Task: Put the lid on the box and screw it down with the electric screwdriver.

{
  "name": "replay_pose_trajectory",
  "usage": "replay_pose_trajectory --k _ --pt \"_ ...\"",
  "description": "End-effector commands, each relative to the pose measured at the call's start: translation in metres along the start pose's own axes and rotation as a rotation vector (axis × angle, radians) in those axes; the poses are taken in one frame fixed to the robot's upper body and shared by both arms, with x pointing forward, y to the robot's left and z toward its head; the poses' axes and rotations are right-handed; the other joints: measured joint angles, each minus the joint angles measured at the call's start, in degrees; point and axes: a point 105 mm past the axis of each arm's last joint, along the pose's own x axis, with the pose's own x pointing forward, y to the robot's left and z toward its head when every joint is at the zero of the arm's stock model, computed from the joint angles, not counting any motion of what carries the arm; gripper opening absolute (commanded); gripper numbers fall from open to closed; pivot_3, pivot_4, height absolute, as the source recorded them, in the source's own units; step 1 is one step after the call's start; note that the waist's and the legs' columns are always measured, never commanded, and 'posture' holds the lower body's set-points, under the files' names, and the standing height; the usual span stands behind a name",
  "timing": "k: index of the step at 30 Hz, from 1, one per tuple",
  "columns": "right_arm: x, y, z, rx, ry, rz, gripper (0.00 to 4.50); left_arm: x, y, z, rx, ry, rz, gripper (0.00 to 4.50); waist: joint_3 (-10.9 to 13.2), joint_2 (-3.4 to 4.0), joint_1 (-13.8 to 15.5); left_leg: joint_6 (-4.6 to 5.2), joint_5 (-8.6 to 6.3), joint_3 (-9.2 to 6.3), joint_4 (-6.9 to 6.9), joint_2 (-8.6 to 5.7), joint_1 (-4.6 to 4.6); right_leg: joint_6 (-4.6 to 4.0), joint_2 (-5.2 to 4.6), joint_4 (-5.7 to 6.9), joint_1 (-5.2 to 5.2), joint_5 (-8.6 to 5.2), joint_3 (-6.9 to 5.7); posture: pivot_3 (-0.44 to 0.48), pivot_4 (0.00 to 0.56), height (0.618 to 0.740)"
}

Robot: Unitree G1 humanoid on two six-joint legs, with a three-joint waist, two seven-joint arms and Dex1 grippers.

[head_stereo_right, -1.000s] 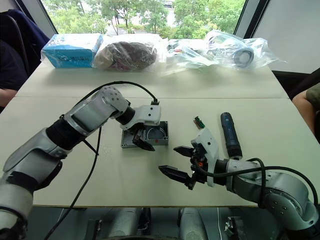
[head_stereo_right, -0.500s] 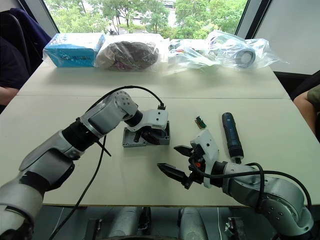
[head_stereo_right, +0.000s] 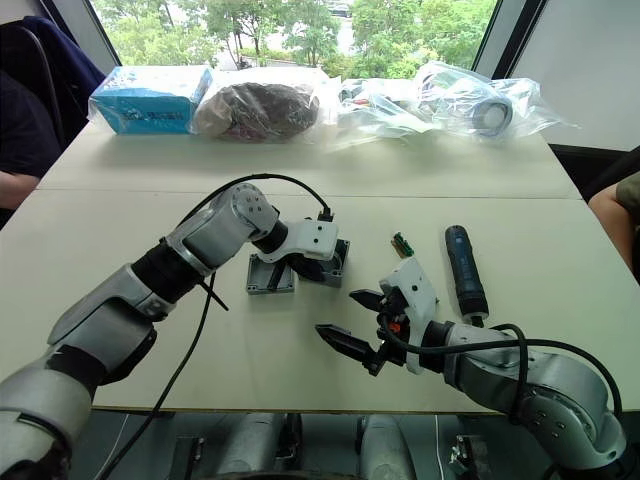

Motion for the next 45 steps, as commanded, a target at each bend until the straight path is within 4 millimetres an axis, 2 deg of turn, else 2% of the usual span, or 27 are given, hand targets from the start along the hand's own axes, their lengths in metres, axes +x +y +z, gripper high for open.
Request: replay_pose_trajectory --k 1,3,8,14,19,23,27,28,30,32,34,36,38,40,43,45 --pt "-0.004 0.003 0.006 -0.027 -0.019 0.005 4.5 -0.02 -0.01 0.019 0.267 -0.069 -0.108 0.02 0.0 0.0 -0.04 -0.01 0.0 0.02 0.0 0.0 -0.05 0.0 0.0 0.02 -0.07 0.0 0.0 0.0 0.15 0.74" --pt "-0.005 0.003 0.006 -0.023 -0.017 0.005 4.5 -0.019 -0.017 0.018 0.325 -0.069 -0.169 0.02 0.0 0.01 -0.03 -0.02 0.01 0.02 0.0 0.0 -0.1 -0.01 0.0 0.02 -0.12 0.0 0.0 0.0 0.15 0.74" --pt "-0.006 0.007 0.002 -0.012 -0.009 0.011 4.5 -0.011 -0.016 0.006 0.412 0.006 -0.215 0.02 0.0 0.0 0.08 -0.01 0.01 0.02 0.05 -0.01 -0.12 -0.02 -0.01 0.02 -0.1 0.02 0.0 0.0 0.15 0.74" --pt "-0.009 0.011 -0.003 0.004 -0.003 0.008 4.5 -0.001 -0.016 0.012 0.461 -0.021 -0.249 0.02 0.0 0.0 0.0 0.0 0.0 0.01 0.06 -0.02 -0.15 0.01 0.0 0.02 -0.12 0.04 -0.02 0.0 0.15 0.74" --pt "-0.011 0.011 -0.003 0.007 -0.004 0.003 4.5 0.004 -0.019 0.008 0.466 -0.02 -0.27 0.02 0.0 0.0 -0.06 0.0 0.0 0.0 0.06 -0.01 -0.14 0.02 0.01 0.02 -0.12 0.04 -0.02 0.0 0.15 0.74" --pt "-0.012 0.011 -0.003 0.005 -0.002 0.004 4.5 0.003 -0.021 0.005 0.462 -0.018 -0.272 1.13 0.0 0.0 -0.01 0.0 0.0 0.0 0.06 -0.01 -0.14 0.02 0.01 0.02 -0.12 0.04 -0.02 0.0 0.15 0.74" --pt "-0.013 0.011 0.002 -0.006 -0.005 0.024 4.5 -0.007 -0.018 0.009 0.44 -0.036 -0.238 2.68 0.0 0.0 -0.05 0.0 0.0 -0.01 0.07 -0.01 -0.14 0.02 0.01 0.03 -0.12 0.05 -0.02 0.0 0.15 0.74" --pt "-0.014 0.014 0.009 -0.022 -0.035 0.047 4.5 -0.014 -0.012 0.015 0.415 -0.055 -0.202 3.03 0.0 0.0 -0.01 0.0 0.0 -0.01 0.07 0.0 -0.14 0.02 0.01 0.03 -0.12 0.05 -0.02 0.0 0.15 0.74" --pt "-0.02 0.024 0.029 -0.028 -0.127 0.111 4.5 -0.035 -0.001 0.028 0.342 -0.11 -0.128 3.03 0.0 0.0 0.03 0.0 0.0 -0.02 0.09 -0.01 -0.15 0.02 0.01 0.04 -0.11 0.05 -0.03 0.0 0.15 0.74" --pt "-0.029 0.028 0.049 -0.027 -0.203 0.146 4.5 -0.066 0.012 0.038 0.226 -0.18 -0.009 3.03 0.01 -0.02 -0.07 0.0 0.0 -0.05 0.11 0.0 -0.19 0.05 0.01 0.03 -0.12 0.06 -0.03 0.0 0.15 0.74" --pt "-0.036 0.031 0.063 -0.035 -0.235 0.171 4.5 -0.095 0.023 0.042 0.087 -0.245 0.126 3.03 0.01 -0.01 -0.21 0.0 0.0 -0.06 0.11 0.01 -0.19 0.07 0.02 0.04 -0.15 0.07 -0.03 0.0 0.15 0.74" --pt "-0.04 0.033 0.071 -0.046 -0.24 0.192 4.5 -0.117 0.025 0.036 -0.054 -0.261 0.22 3.03 0.0 0.01 -0.39 0.0 0.0 -0.08 0.1 0.06 -0.17 0.07 0.06 0.03 -0.15 0.07 -0.03 0.0 0.15 0.74" --pt "-0.04 0.033 0.076 -0.076 -0.222 0.199 4.5 -0.133 0.026 0.021 -0.228 -0.223 0.334 3.03 -0.01 0.02 -0.42 -0.01 0.01 -0.08 0.06 0.09 -0.13 0.08 0.09 0.03 -0.12 0.06 -0.03 0.0 0.15 0.74" --pt "-0.035 0.025 0.078 -0.154 -0.171 0.164 4.5 -0.145 0.025 -0.004 -0.491 -0.148 0.462 3.03 -0.01 0.03 -0.45 -0.05 0.03 -0.08 0.06 0.09 -0.12 0.08 0.1 0.07 -0.12 0.06 -0.03 0.0 0.15 0.74" --pt "-0.027 0.018 0.073 -0.235 -0.088 0.141 4.5 -0.148 0.012 -0.036 -0.731 -0.012 0.585 3.03 0.0 0.01 -0.16 -0.09 0.06 -0.08 0.12 0.08 -0.12 0.08 0.1 0.17 -0.13 0.06 -0.01 0.0 0.15 0.74" --pt "-0.02 0.016 0.065 -0.302 -0.017 0.152 4.5 -0.146 -0.007 -0.056 -0.892 0.062 0.629 3.03 0.0 0.01 -0.02 -0.1 0.06 -0.08 0.12 0.07 -0.14 0.08 0.1 0.18 -0.15 0.05 0.0 0.0 0.15 0.74"
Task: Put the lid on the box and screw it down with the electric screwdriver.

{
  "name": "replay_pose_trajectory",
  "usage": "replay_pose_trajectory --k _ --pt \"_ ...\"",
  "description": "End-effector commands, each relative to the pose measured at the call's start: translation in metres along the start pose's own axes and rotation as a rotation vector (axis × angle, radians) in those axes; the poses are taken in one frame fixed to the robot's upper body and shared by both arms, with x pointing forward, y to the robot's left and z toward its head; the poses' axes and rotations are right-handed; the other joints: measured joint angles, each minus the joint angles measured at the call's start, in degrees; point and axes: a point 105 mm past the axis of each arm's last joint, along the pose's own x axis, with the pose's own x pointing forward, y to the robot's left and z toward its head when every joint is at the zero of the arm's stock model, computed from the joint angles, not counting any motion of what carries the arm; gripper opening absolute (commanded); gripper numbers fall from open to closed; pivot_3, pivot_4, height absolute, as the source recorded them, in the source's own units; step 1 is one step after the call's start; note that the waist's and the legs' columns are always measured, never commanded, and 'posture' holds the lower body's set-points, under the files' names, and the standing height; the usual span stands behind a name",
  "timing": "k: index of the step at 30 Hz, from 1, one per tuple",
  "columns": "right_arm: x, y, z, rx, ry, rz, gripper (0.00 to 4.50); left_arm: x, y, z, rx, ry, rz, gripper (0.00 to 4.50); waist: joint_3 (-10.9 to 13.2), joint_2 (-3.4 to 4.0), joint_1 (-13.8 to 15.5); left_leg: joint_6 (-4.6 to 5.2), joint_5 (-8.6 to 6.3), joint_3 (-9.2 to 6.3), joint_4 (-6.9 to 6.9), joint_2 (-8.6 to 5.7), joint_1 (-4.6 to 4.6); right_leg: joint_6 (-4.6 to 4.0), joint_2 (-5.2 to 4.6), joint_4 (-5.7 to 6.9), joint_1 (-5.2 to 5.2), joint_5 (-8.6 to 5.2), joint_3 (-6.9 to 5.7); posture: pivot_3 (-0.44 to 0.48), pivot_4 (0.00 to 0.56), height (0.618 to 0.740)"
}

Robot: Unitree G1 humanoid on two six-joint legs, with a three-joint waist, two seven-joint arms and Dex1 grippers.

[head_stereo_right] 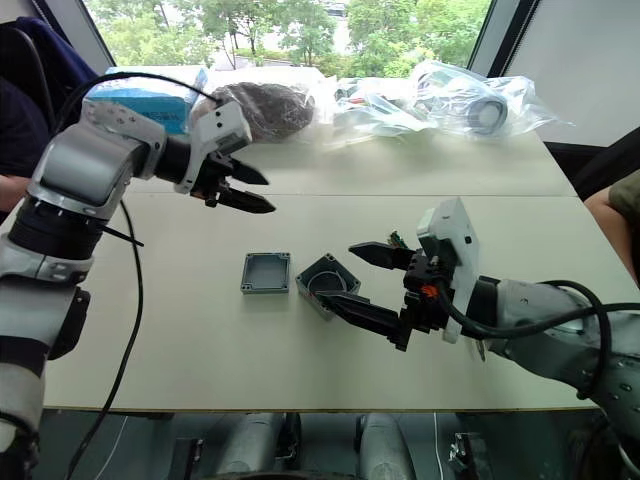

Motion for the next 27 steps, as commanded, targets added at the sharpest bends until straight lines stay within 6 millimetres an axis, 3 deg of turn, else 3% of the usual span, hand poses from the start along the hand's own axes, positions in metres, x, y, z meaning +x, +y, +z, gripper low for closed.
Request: replay_pose_trajectory --k 1,4,7,15,27 --pt "0.008 0.0 -0.013 -0.109 0.118 0.04 4.5 -0.011 -0.002 -0.034 -0.219 0.121 0.155 3.03 0.0 0.0 -0.04 -0.01 0.01 0.01 0.0 0.0 -0.02 0.0 0.0 0.0 -0.02 0.0 0.01 0.0 0.15 0.74" --pt "0.015 -0.002 -0.024 -0.201 0.204 0.059 4.5 -0.006 -0.01 -0.064 -0.356 0.173 0.179 3.03 0.01 -0.03 0.1 -0.21 0.12 0.02 0.01 -0.01 -0.04 0.0 -0.01 0.03 -0.06 0.0 0.07 0.0 0.15 0.74" --pt "0.019 -0.003 -0.029 -0.225 0.219 0.07 4.5 0.0 -0.012 -0.074 -0.398 0.161 0.183 3.03 0.02 -0.05 0.17 -0.26 0.15 0.01 0.03 -0.01 -0.05 -0.01 -0.04 0.1 -0.09 -0.01 0.06 0.0 0.15 0.74" --pt "0.023 -0.007 -0.037 -0.237 0.217 0.069 4.5 0.019 -0.006 -0.073 -0.512 0.109 0.227 3.03 0.0 -0.09 0.05 -0.31 0.18 0.02 0.11 -0.05 -0.05 -0.01 -0.09 0.44 -0.12 -0.01 0.07 0.0 0.15 0.74" --pt "0.025 -0.002 -0.045 -0.209 0.193 0.007 4.5 0.041 -0.03 -0.068 -0.478 0.17 0.165 3.03 -0.02 -0.1 0.05 -0.49 0.28 0.04 0.12 -0.07 -0.03 -0.01 -0.13 0.51 -0.16 -0.01 0.13 0.0 0.15 0.74"
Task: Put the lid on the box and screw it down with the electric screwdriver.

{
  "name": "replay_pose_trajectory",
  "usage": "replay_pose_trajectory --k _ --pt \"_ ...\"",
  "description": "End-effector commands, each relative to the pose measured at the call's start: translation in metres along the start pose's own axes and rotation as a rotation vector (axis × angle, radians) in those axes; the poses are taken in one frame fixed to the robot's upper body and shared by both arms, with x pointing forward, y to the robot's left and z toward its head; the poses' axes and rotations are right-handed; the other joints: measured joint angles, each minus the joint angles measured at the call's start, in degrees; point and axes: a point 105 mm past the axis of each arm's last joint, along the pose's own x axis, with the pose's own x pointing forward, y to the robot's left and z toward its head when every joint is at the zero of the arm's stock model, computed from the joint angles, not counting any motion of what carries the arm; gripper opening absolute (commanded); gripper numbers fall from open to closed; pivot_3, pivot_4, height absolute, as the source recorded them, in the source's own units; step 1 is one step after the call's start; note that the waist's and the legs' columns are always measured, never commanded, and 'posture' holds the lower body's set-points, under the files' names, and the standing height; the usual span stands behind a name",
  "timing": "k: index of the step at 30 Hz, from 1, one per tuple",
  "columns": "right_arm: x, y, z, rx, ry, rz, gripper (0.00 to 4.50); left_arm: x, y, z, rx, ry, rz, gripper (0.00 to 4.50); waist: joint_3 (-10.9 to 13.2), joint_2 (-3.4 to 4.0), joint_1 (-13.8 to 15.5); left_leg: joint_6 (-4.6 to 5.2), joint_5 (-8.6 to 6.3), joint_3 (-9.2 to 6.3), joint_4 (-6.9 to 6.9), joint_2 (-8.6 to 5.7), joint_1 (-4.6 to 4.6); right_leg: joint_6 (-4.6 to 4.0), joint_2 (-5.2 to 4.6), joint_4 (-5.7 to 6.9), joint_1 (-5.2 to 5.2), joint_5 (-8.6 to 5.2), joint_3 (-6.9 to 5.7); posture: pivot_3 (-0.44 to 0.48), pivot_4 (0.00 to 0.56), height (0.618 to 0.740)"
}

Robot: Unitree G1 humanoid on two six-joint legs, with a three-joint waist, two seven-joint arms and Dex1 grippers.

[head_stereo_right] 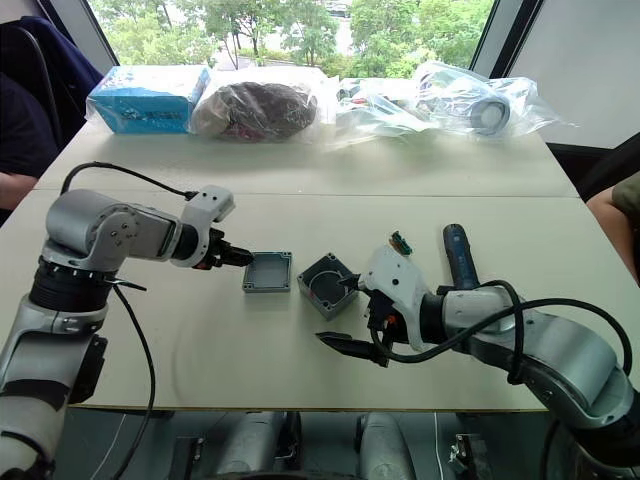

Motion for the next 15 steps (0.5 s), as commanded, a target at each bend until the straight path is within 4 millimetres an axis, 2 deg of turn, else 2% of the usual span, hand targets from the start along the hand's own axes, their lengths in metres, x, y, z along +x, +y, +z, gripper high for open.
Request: replay_pose_trajectory --k 1,6,9,15 --pt "-0.001 0.001 0.009 -0.033 -0.033 -0.032 4.5 -0.001 -0.006 -0.002 0.042 0.022 0.004 3.03 0.0 -0.01 0.01 0.0 0.0 0.0 0.0 0.0 0.0 0.0 0.0 0.0 0.0 0.0 0.0 0.0 0.15 0.74" --pt "0.002 -0.001 0.011 -0.02 -0.045 -0.058 4.5 0.008 -0.003 -0.029 0.065 0.12 0.051 3.03 -0.03 -0.01 -0.02 -0.03 0.02 0.02 0.0 -0.01 0.03 0.0 0.0 0.01 0.0 0.0 0.03 0.0 0.15 0.74" --pt "0.002 -0.004 0.011 -0.01 -0.045 -0.08 4.5 0.014 -0.001 -0.037 0.038 0.141 0.06 2.31 -0.05 -0.01 -0.03 -0.05 0.02 0.05 0.0 -0.02 0.13 -0.01 -0.01 -0.01 0.06 -0.01 0.04 0.0 0.15 0.74" --pt "0.001 -0.004 0.007 0.003 -0.031 -0.095 4.5 0.017 -0.003 -0.034 0.038 0.12 0.091 0.13 -0.1 -0.01 0.05 -0.04 0.02 0.09 0.0 -0.03 0.36 -0.02 -0.01 -0.02 0.28 -0.01 0.06 0.0 0.15 0.74"
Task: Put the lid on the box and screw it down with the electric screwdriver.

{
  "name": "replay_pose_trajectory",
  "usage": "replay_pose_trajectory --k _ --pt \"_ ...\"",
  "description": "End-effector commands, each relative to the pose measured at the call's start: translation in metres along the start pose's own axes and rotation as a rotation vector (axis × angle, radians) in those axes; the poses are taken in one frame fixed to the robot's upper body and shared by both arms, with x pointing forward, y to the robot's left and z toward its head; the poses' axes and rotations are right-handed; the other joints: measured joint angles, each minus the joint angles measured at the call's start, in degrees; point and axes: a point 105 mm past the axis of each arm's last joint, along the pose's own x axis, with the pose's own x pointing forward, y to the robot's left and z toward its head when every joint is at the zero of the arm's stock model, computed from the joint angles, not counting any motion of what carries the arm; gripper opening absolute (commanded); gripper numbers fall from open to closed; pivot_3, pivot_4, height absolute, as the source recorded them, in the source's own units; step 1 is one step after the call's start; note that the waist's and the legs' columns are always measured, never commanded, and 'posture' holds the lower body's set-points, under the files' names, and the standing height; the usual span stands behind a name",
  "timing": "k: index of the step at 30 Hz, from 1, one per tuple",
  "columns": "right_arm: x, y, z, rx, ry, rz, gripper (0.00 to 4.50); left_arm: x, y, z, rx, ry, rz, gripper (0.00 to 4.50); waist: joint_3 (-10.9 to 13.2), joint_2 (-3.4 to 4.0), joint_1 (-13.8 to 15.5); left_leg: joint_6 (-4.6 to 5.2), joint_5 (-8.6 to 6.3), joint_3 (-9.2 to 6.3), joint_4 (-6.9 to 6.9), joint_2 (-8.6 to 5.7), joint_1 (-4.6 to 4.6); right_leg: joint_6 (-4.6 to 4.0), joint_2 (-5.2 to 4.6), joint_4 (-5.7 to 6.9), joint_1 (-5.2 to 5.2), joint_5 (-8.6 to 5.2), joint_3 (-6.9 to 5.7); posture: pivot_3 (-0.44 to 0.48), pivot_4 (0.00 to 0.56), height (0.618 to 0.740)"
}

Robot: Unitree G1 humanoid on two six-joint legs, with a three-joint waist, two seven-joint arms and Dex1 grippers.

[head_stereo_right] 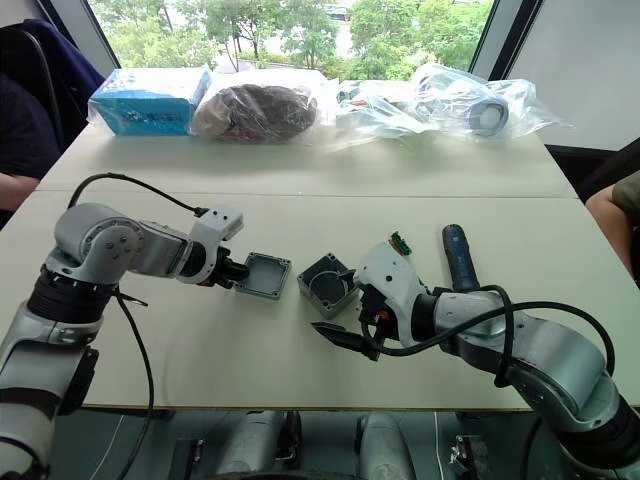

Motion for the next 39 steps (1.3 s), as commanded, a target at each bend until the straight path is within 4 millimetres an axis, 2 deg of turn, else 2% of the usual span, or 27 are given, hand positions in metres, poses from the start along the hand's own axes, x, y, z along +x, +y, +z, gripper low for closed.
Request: replay_pose_trajectory --k 1,5,6,8,9,11,13,16,18,19,21,24,28,39 --pt "-0.005 0.001 0.01 -0.036 -0.032 -0.015 4.5 0.009 0.002 -0.013 -0.017 0.05 0.036 0.06 0.0 0.0 -0.01 0.0 0.0 0.0 0.0 0.0 0.05 0.0 -0.01 0.0 0.04 0.0 0.01 0.0 0.15 0.74" --pt "-0.009 -0.003 0.01 -0.026 -0.033 -0.018 4.5 0.008 0.005 -0.012 -0.024 0.024 0.078 0.06 0.0 0.0 0.01 0.08 -0.06 0.02 -0.12 0.0 0.58 -0.04 -0.02 -0.07 0.52 -0.02 0.02 0.0 0.15 0.74" --pt "-0.01 -0.004 0.015 -0.01 -0.061 -0.016 4.5 0.007 0.007 -0.01 -0.028 0.009 0.091 0.06 0.0 0.0 0.01 0.13 -0.09 0.02 -0.13 -0.01 0.58 -0.04 -0.03 -0.07 0.52 -0.02 0.02 0.0 0.15 0.74" --pt "-0.014 -0.013 0.04 -0.006 -0.188 -0.035 4.5 -0.002 0.02 -0.003 0.002 -0.052 0.149 0.06 0.0 -0.02 -0.09 0.14 -0.1 0.01 -0.13 -0.01 0.58 -0.04 -0.04 -0.05 0.51 -0.02 0.03 0.0 0.15 0.74" --pt "-0.016 -0.022 0.052 0.007 -0.255 -0.071 4.5 -0.007 0.028 0.009 0.016 -0.133 0.171 0.06 0.0 -0.03 -0.22 0.01 -0.02 0.01 -0.14 0.0 0.59 -0.05 -0.04 -0.04 0.5 -0.03 0.03 0.0 0.15 0.74" --pt "-0.018 -0.034 0.065 0.039 -0.325 -0.113 4.5 -0.014 0.036 0.028 0.024 -0.258 0.167 0.06 0.01 -0.04 -0.38 -0.07 0.02 0.09 -0.21 0.01 0.57 -0.06 -0.02 0.02 0.34 -0.02 0.09 0.0 0.15 0.74" --pt "-0.016 -0.049 0.074 0.111 -0.39 -0.154 4.5 -0.026 0.034 0.053 -0.041 -0.423 0.056 0.06 0.01 -0.04 -0.05 -0.13 0.05 0.09 -0.29 0.03 0.56 -0.08 0.03 0.03 0.3 -0.02 0.09 0.0 0.15 0.74" --pt "-0.01 -0.089 0.081 0.263 -0.512 -0.315 4.5 -0.052 0.036 0.087 -0.066 -0.659 -0.038 0.06 0.02 -0.06 0.06 -0.15 0.07 0.09 -0.31 0.03 0.45 -0.18 -0.02 0.0 0.24 -0.08 0.04 0.0 0.15 0.74" --pt "-0.006 -0.102 0.082 0.369 -0.575 -0.354 4.5 -0.064 0.034 0.102 -0.034 -0.777 -0.039 0.06 0.02 -0.07 -0.05 -0.13 0.05 0.15 -0.3 -0.01 0.36 -0.18 -0.08 -0.04 0.19 -0.08 0.04 0.0 0.15 0.74" --pt "-0.005 -0.103 0.082 0.394 -0.588 -0.353 4.5 -0.067 0.032 0.106 -0.024 -0.808 -0.039 0.06 0.03 -0.06 -0.07 -0.12 0.05 0.17 -0.29 -0.01 0.34 -0.18 -0.08 -0.05 0.17 -0.08 0.05 0.0 0.15 0.74" --pt "0.008 -0.103 0.086 0.4 -0.58 -0.333 4.5 -0.076 0.02 0.123 0.009 -0.909 -0.056 0.06 0.02 -0.06 -0.12 -0.11 0.04 0.2 -0.31 -0.07 0.29 -0.17 -0.12 0.0 0.11 -0.07 0.06 0.0 0.15 0.74" --pt "0.019 -0.101 0.088 0.387 -0.554 -0.318 4.5 -0.077 0.004 0.134 0.052 -0.971 -0.084 0.06 0.03 -0.06 -0.15 -0.1 0.04 0.24 -0.32 -0.08 0.25 -0.15 -0.11 0.01 0.06 -0.06 0.07 0.0 0.15 0.74" --pt "0.023 -0.098 0.088 0.401 -0.55 -0.296 4.5 -0.075 -0.012 0.135 0.108 -0.981 -0.11 0.06 0.03 -0.06 -0.28 -0.09 0.04 0.23 -0.33 -0.04 0.25 -0.15 -0.04 0.02 0.04 -0.06 0.08 0.0 0.15 0.74" --pt "0.027 -0.089 0.087 0.47 -0.595 -0.285 4.5 -0.074 -0.026 0.138 0.181 -0.977 -0.151 0.06 0.03 -0.05 -0.29 -0.09 0.04 0.23 -0.33 0.0 0.22 -0.15 0.0 0.02 -0.01 -0.06 0.1 0.0 0.15 0.74"
